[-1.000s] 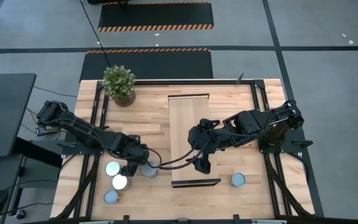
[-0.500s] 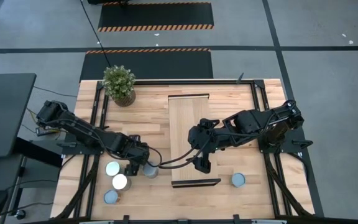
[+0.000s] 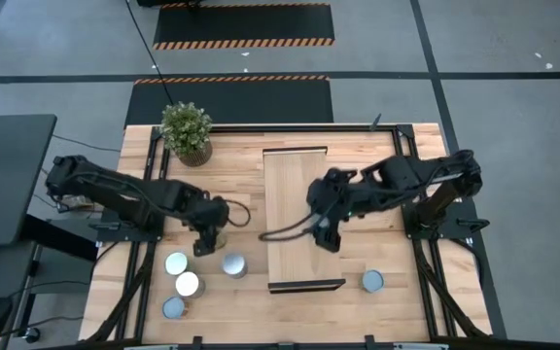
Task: Pick and place cans onto a shelf
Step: Put the canned oranges on the shelf
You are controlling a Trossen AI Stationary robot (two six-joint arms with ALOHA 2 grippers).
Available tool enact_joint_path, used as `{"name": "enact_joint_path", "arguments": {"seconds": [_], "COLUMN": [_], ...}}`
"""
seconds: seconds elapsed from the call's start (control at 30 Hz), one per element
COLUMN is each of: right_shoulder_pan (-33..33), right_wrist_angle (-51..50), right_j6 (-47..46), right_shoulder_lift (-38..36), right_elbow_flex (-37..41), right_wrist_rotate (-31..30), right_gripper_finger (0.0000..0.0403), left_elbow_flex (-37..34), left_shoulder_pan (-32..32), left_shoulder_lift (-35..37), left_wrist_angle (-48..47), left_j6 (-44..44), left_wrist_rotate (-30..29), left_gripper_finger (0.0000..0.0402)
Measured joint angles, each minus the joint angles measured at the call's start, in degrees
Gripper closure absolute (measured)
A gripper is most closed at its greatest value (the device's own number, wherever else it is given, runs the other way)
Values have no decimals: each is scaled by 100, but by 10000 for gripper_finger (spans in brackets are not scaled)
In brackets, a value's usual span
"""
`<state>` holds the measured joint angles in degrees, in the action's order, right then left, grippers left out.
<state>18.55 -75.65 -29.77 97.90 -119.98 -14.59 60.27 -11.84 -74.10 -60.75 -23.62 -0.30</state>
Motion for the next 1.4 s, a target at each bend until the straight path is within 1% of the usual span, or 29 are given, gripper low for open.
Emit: {"name": "enact_joint_path", "arguments": {"seconds": [0.1,0.23,0.4,0.5,0.6,0.83,1.1,1.27,1.4], "right_shoulder_pan": [-124,-229,-418,-633,-875,-1357,-1576,-1615,-1613], "right_wrist_angle": [-341,-646,-864,-890,-757,-311,-125,147,257], "right_j6": [45,116,417,726,1010,1300,1445,1458,1486], "right_shoulder_lift": [-161,-356,-557,-672,-892,-1587,-2175,-2418,-2558], "right_elbow_flex": [0,0,0,15,195,1035,1741,2080,2326], "right_wrist_rotate": [-241,-541,-640,-640,-642,-389,-165,-26,78], "right_gripper_finger": [23,30,36,39,42,46,46,46,46], "left_elbow_flex": [416,1045,1814,2268,2769,4107,5701,6366,6585], "left_shoulder_pan": [217,471,900,1137,1355,1783,2059,2175,2258], "left_shoulder_lift": [34,7,-105,-315,-668,-1665,-2855,-3498,-3883], "left_wrist_angle": [-399,-765,-877,-936,-930,-1155,-1636,-1643,-1590], "left_j6": [-17,34,-91,-119,8,440,897,1002,1054], "left_wrist_rotate": [117,128,127,120,94,35,35,42,33], "left_gripper_finger": [79,82,85,85,85,84,84,84,84]}}
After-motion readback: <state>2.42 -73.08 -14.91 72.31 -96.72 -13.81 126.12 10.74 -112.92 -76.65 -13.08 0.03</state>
